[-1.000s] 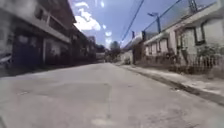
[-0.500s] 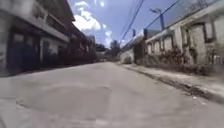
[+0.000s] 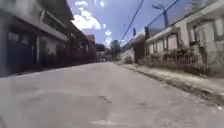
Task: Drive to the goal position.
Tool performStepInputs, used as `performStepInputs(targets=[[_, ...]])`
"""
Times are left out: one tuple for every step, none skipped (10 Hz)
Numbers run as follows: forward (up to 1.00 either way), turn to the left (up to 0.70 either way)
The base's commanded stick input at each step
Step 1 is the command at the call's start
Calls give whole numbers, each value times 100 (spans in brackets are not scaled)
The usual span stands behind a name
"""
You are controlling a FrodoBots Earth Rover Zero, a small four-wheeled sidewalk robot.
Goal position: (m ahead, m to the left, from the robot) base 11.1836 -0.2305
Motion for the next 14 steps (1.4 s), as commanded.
performStepInputs(targets=[[98,0],[98,0],[98,0],[98,0],[98,0],[98,0],[98,0],[98,0],[98,0],[98,0],[98,0],[98,0],[98,0],[98,0]])
